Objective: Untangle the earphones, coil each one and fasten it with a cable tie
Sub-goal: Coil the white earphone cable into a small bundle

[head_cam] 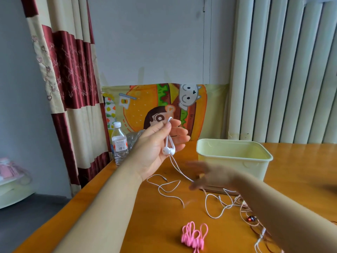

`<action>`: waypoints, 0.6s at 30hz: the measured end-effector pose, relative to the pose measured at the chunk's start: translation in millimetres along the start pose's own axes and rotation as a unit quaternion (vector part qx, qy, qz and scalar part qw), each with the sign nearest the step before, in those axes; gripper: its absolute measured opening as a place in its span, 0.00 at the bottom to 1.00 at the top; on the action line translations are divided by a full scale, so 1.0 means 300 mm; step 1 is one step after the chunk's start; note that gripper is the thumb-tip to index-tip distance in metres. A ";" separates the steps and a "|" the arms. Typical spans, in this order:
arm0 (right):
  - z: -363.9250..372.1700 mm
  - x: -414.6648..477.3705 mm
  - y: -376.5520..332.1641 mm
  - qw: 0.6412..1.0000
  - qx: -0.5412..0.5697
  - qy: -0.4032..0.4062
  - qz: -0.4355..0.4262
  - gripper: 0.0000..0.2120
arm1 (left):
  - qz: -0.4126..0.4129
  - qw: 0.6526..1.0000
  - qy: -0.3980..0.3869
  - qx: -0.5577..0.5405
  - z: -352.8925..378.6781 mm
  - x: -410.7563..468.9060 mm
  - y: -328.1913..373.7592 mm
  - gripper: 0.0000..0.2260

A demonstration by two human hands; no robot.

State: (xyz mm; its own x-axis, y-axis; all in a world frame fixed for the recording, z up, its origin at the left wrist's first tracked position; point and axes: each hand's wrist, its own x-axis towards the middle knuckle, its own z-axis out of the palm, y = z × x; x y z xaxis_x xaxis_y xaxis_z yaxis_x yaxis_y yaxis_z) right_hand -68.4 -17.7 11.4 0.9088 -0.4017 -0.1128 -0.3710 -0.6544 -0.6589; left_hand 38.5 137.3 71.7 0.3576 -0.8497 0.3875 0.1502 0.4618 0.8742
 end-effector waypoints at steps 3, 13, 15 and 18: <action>-0.041 -0.037 -0.097 0.956 0.254 -0.032 -0.146 0.29 | -0.025 1.000 -0.012 -0.006 0.014 0.000 -0.013 0.10; -0.005 -0.052 -0.148 0.924 0.333 0.045 -0.184 0.16 | -0.063 0.972 -0.011 -0.224 0.017 0.003 0.019 0.10; 0.015 -0.055 -0.154 0.956 0.207 0.095 -0.183 0.18 | -0.048 0.966 -0.006 -0.252 0.018 0.009 0.014 0.11; 0.028 -0.085 -0.191 0.980 -0.007 0.096 -0.177 0.17 | -0.002 0.977 0.046 -0.209 0.006 0.024 -0.009 0.09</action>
State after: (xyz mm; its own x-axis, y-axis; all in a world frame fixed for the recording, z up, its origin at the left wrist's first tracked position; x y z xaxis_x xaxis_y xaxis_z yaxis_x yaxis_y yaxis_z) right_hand -68.7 35.4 45.7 0.9292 -0.2602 0.2624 -0.0440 -0.7829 -0.6206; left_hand 39.1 129.4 72.7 0.4351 -0.8338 0.3399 0.5079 0.5390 0.6719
